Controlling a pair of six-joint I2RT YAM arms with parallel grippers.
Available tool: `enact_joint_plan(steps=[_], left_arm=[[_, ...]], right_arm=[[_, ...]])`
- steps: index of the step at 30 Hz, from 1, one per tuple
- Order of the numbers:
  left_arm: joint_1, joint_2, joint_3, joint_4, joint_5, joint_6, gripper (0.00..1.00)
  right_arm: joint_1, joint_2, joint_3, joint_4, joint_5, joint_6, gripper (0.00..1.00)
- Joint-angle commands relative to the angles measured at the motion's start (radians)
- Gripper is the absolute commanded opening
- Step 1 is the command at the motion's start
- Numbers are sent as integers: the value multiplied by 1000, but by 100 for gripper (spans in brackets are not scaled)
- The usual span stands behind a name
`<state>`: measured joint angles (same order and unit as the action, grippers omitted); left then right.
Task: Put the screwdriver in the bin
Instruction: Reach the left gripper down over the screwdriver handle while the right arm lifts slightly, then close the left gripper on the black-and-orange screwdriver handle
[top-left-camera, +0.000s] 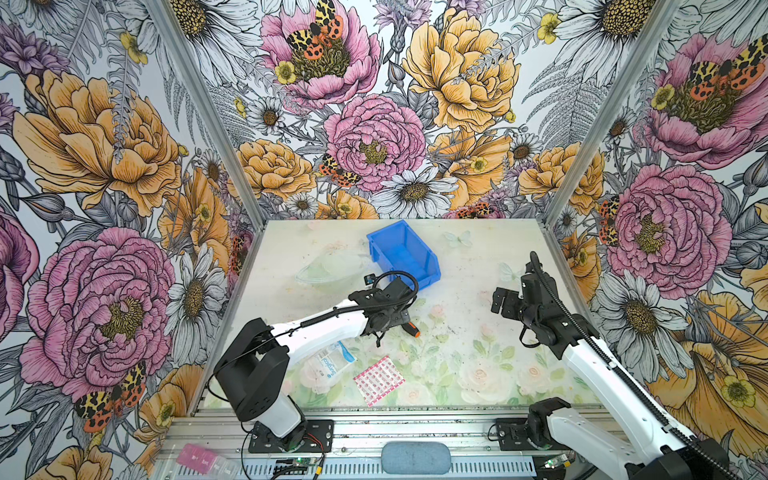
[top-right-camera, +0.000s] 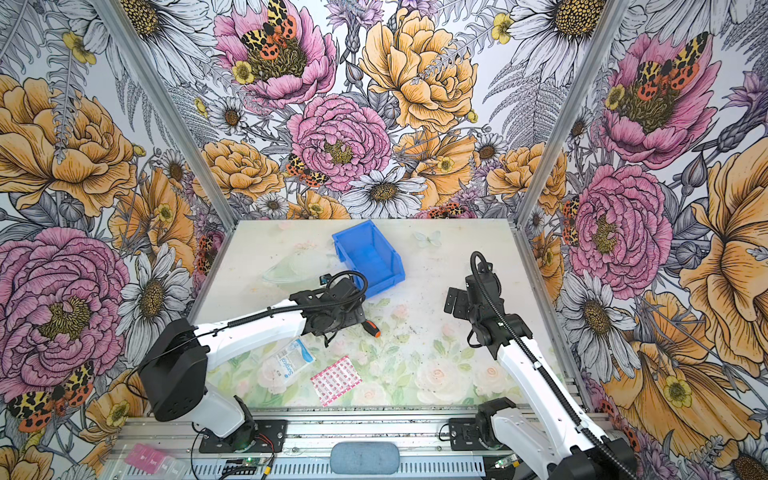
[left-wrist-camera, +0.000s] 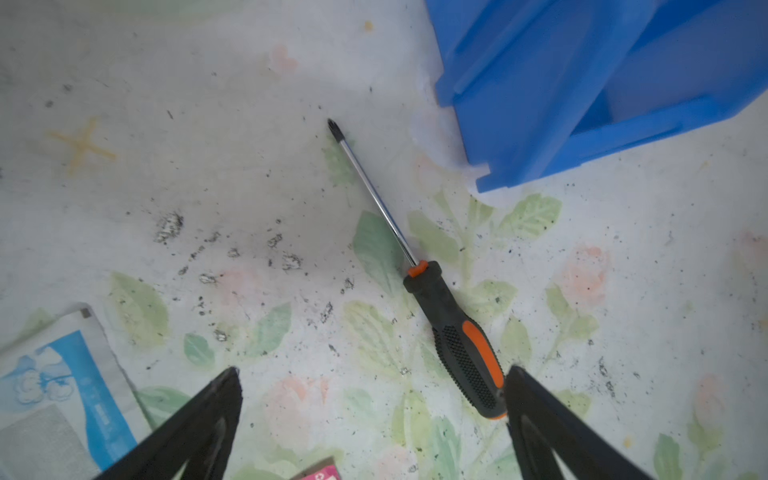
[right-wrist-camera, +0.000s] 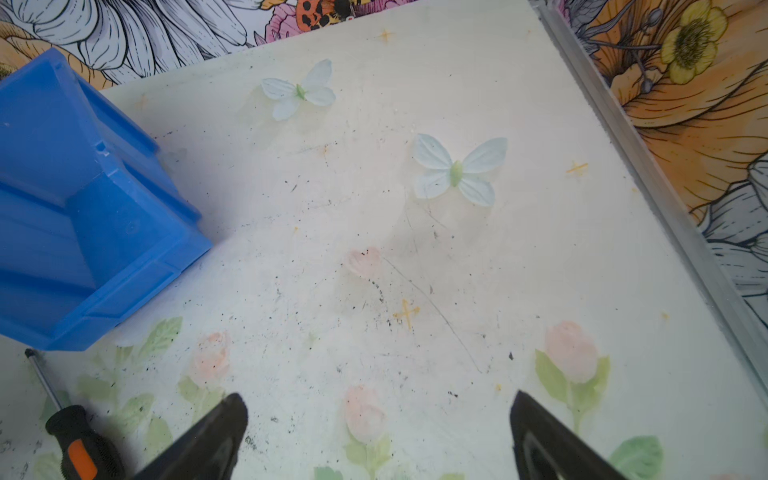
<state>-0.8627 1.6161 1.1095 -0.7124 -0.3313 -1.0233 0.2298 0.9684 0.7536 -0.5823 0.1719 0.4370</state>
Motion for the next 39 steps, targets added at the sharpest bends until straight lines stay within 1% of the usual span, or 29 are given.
enact_joint_plan(steps=[1,4,9,16,21,29,33,36,39], left_arm=[[-30,71,56,-26,14,-88,99],[-37,152,108,-28,27,-66,99],[-37,264,159,-33,26,-49,98],[-33,351,206,-71,20,-40,88],[-29,367,202,-75,31,-44,80],[-8,327,159,-86,37,-48,51],[6,288,127,-83,40,-49,33],[16,253,110,-83,37,-37,24],[29,214,97,-81,29,-27,13]], right_arm=[[8,50,40,-14,-91,-60,100],[12,74,40,-11,-114,-78,100],[14,49,25,-10,-136,-101,100],[14,-12,-8,-7,-127,-139,100],[14,-24,-10,-7,-119,-149,99],[14,-7,9,-1,-97,-162,99],[14,-5,18,6,-91,-164,100],[14,1,23,10,-92,-164,100],[14,4,27,13,-91,-159,99]])
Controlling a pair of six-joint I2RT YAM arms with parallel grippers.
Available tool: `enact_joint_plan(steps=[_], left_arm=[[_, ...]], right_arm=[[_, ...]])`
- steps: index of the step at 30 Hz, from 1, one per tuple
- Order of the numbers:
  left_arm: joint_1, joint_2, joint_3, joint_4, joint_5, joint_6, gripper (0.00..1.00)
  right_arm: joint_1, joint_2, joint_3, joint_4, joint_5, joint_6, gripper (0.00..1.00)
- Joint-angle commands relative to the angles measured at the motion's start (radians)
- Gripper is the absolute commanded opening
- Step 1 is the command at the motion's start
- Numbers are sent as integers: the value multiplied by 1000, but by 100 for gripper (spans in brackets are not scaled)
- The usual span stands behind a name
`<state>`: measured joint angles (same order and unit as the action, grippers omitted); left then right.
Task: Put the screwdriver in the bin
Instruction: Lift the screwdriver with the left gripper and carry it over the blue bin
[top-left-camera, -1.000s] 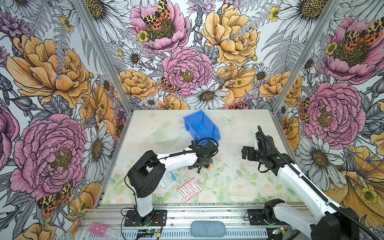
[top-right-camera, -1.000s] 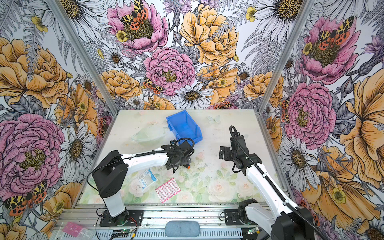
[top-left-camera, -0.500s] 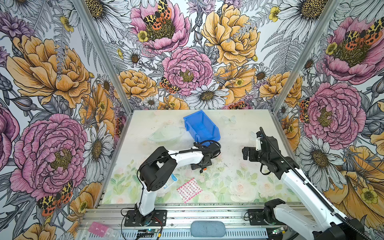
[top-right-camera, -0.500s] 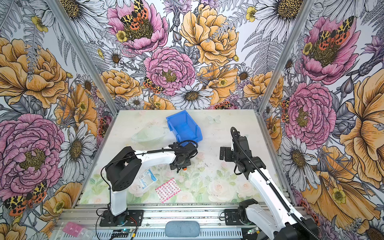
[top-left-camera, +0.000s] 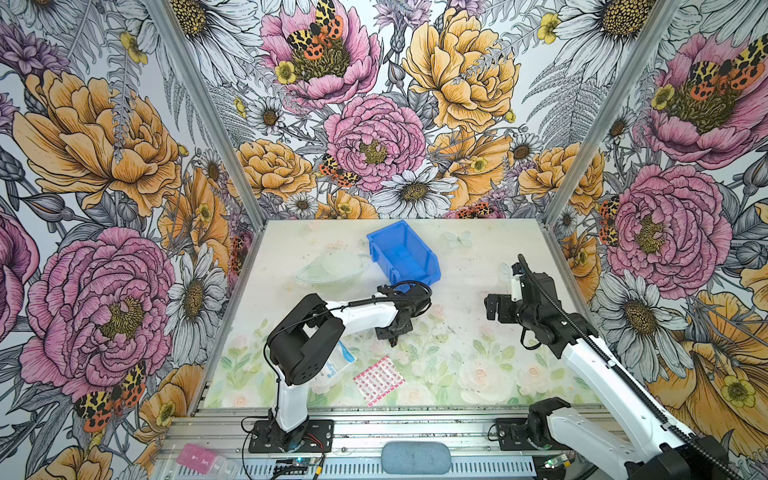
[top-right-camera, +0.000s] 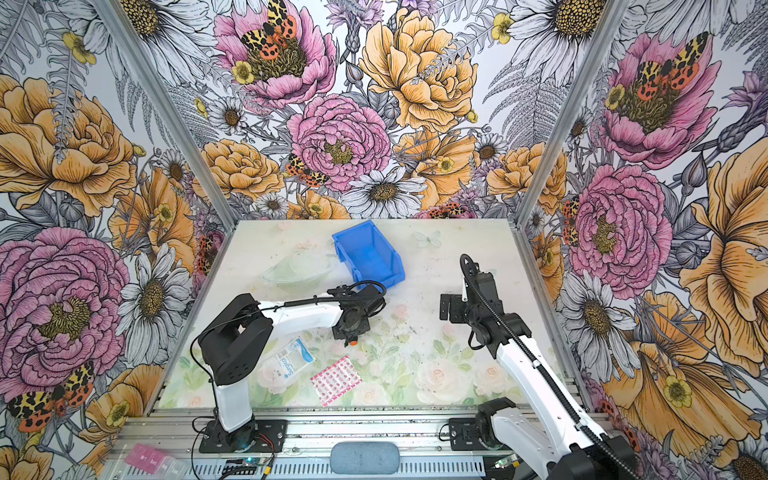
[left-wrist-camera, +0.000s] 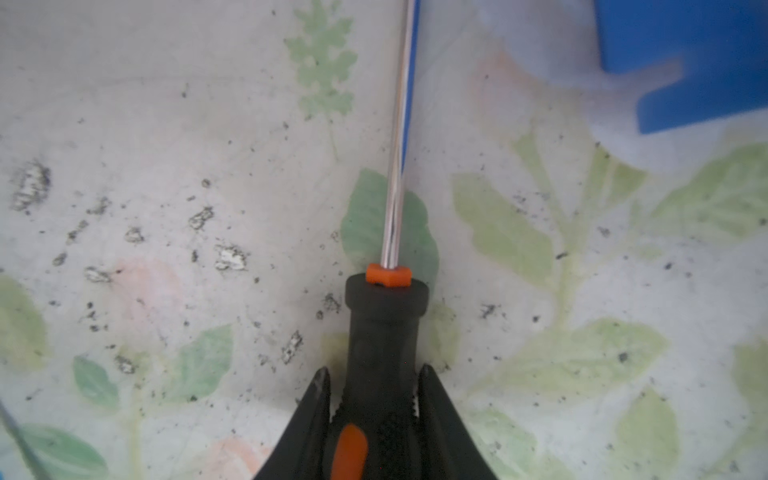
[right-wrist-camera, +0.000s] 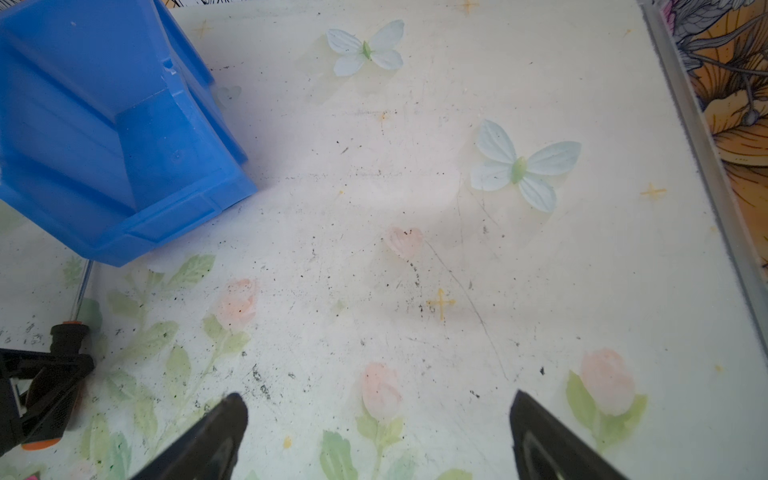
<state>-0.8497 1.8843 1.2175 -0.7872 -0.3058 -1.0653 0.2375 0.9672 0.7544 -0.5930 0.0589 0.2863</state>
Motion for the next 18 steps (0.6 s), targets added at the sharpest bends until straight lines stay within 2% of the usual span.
enact_joint_plan(steps=[1,4,11,14,18], left_arm=[[21,-73,-13,-6,-1,19,9],[39,-135,-20,-5,-13,40,5],[131,-278,-37,-6,-26,85,6],[169,-306,14,-6,-38,160,7],[209,-271,139,-6,-12,241,8]], right_arm=[[6,5,28,24,23,-5,99],[6,5,33,26,26,-1,100],[6,13,46,25,-20,25,100],[7,15,46,26,-28,44,100],[5,17,46,30,-16,51,99]])
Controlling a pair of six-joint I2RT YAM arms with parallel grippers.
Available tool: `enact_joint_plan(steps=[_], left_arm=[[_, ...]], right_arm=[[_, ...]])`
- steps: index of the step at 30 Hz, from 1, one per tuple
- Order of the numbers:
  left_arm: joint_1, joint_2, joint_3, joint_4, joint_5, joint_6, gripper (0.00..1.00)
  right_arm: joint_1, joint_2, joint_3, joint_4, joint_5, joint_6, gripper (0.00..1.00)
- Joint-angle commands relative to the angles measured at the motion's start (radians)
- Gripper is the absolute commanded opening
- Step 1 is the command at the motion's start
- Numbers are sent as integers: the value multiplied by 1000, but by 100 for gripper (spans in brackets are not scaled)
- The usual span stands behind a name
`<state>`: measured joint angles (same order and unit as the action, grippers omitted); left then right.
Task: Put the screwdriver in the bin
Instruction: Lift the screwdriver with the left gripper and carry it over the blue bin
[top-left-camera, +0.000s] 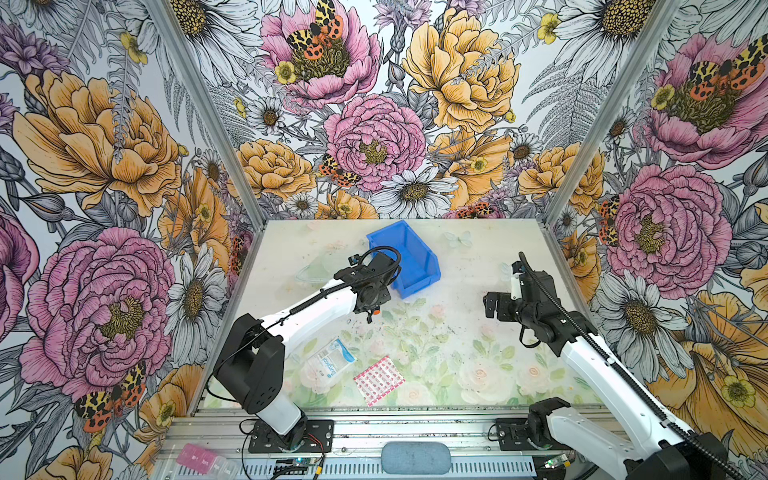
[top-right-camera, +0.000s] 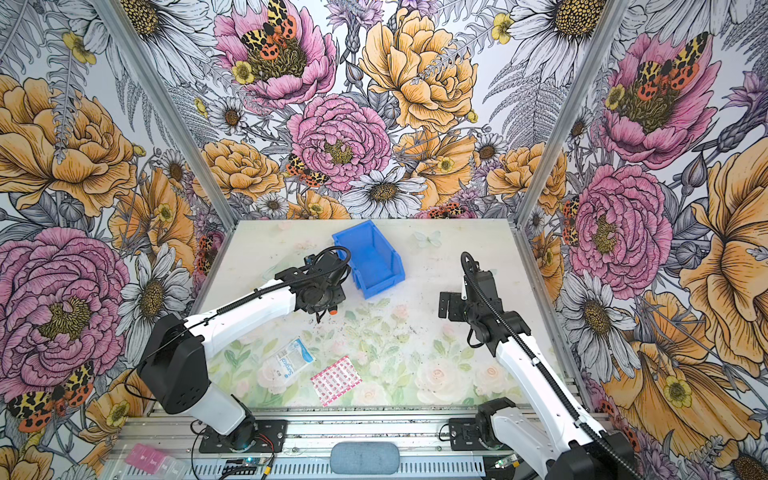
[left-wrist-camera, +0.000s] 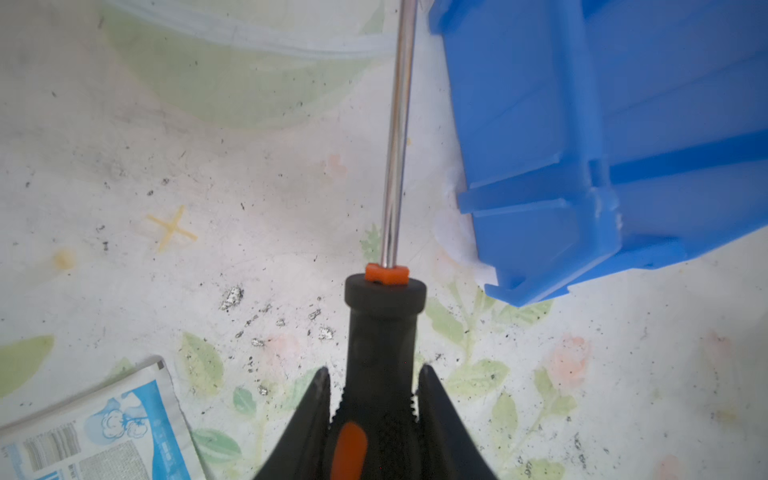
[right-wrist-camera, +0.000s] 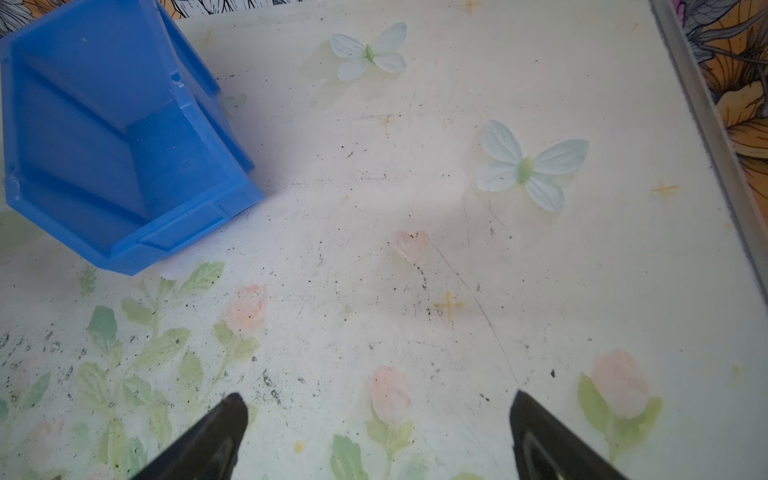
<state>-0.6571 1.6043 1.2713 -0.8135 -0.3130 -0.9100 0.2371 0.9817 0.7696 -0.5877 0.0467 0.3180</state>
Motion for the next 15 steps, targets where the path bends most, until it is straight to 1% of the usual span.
enact_joint_plan(steps=[1,4,9,10,13,14,15], left_arm=[[25,27,121,20,5,96,8],[42,87,223,23,37,108,8],[42,206,399,32,63,160,8],[45,259,434,32,75,160,8],[52,341,530,39,97,150,8],[55,364,558,43,134,146,8],[56,395,591,43,143,141,8]], right_arm=[[7,4,32,24,0,18,99],[7,8,38,25,4,17,99],[6,15,39,27,8,22,100],[7,15,37,28,10,24,99],[6,8,31,29,21,30,99],[7,5,30,29,24,34,99],[7,3,30,29,28,37,100]])
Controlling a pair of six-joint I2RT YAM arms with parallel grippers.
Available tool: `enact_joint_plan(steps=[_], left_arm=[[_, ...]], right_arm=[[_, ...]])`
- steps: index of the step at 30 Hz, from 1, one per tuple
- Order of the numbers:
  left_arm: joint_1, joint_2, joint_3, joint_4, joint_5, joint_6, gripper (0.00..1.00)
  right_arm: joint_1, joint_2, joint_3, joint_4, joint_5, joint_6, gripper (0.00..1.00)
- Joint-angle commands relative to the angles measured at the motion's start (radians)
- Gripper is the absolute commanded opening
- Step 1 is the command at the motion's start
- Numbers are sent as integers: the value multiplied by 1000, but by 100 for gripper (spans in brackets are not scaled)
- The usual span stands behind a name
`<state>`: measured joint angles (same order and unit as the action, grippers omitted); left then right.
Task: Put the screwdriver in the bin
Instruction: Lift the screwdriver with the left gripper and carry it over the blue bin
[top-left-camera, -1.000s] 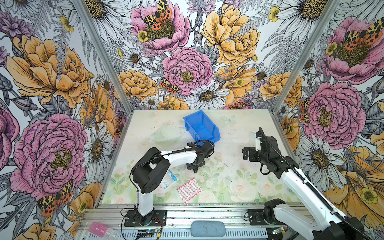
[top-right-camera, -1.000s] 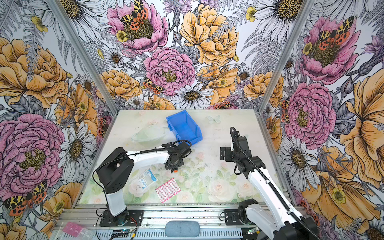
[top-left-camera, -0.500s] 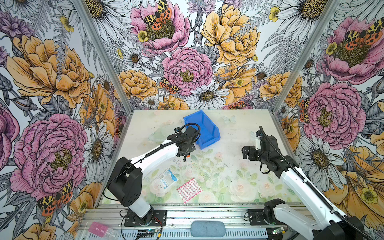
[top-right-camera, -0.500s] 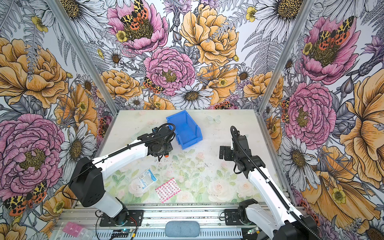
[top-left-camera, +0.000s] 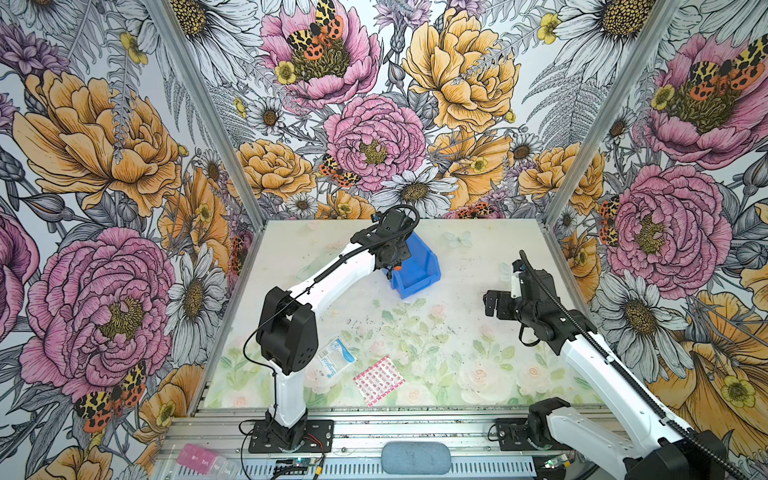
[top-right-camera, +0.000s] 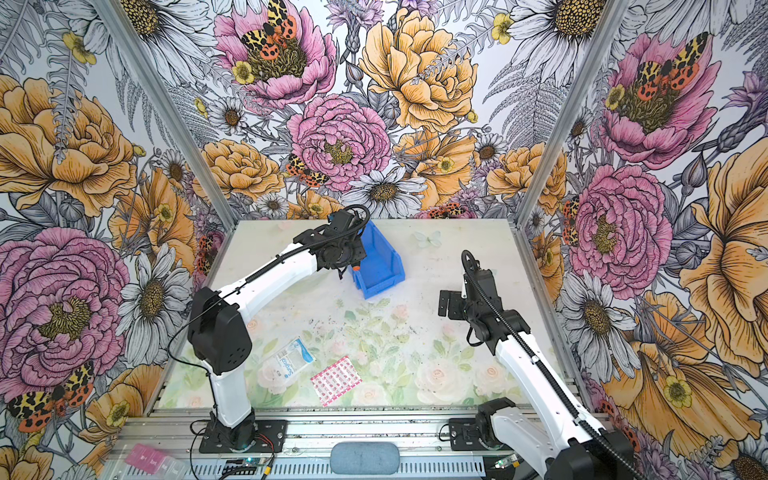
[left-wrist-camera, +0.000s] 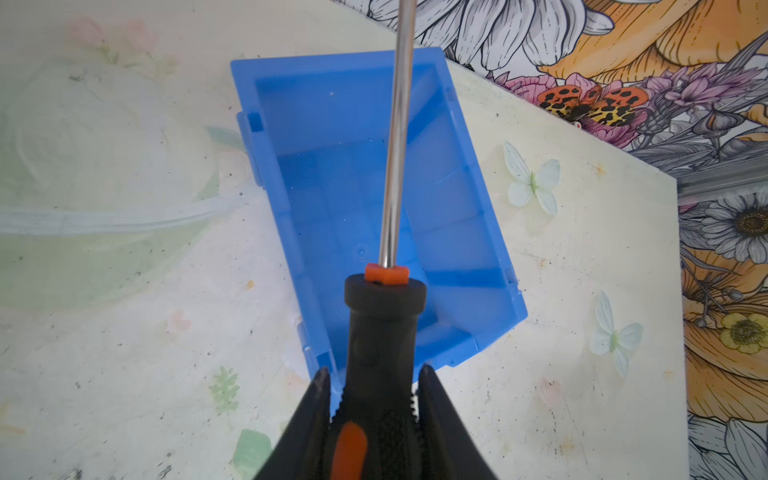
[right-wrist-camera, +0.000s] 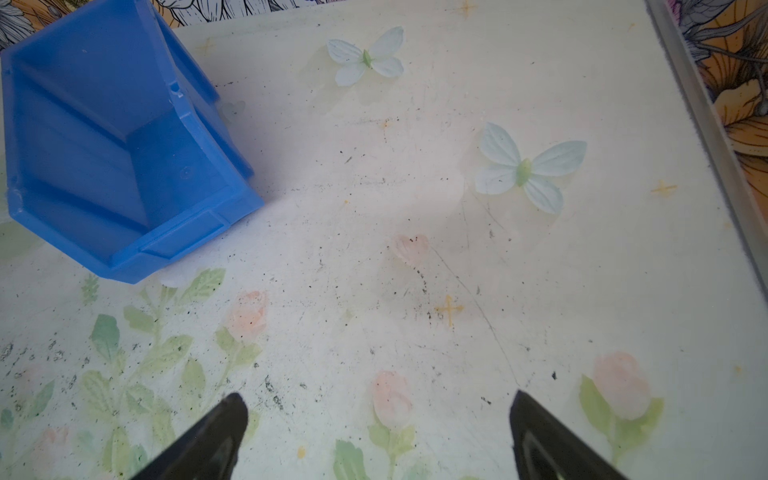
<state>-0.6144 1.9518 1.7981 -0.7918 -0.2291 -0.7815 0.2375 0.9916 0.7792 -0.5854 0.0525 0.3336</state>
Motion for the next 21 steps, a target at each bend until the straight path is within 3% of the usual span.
enact_joint_plan(steps=[1,10,21], left_arm=[[16,76,96,20,64,7,9],[38,272,265,17,106,-77,12],[26,356,301,18,114,-96,17]], right_arm=[[6,-10,19,27,27,23,99],[6,-29,9,25,51,30,100],[5,-48,-7,26,72,13,99]])
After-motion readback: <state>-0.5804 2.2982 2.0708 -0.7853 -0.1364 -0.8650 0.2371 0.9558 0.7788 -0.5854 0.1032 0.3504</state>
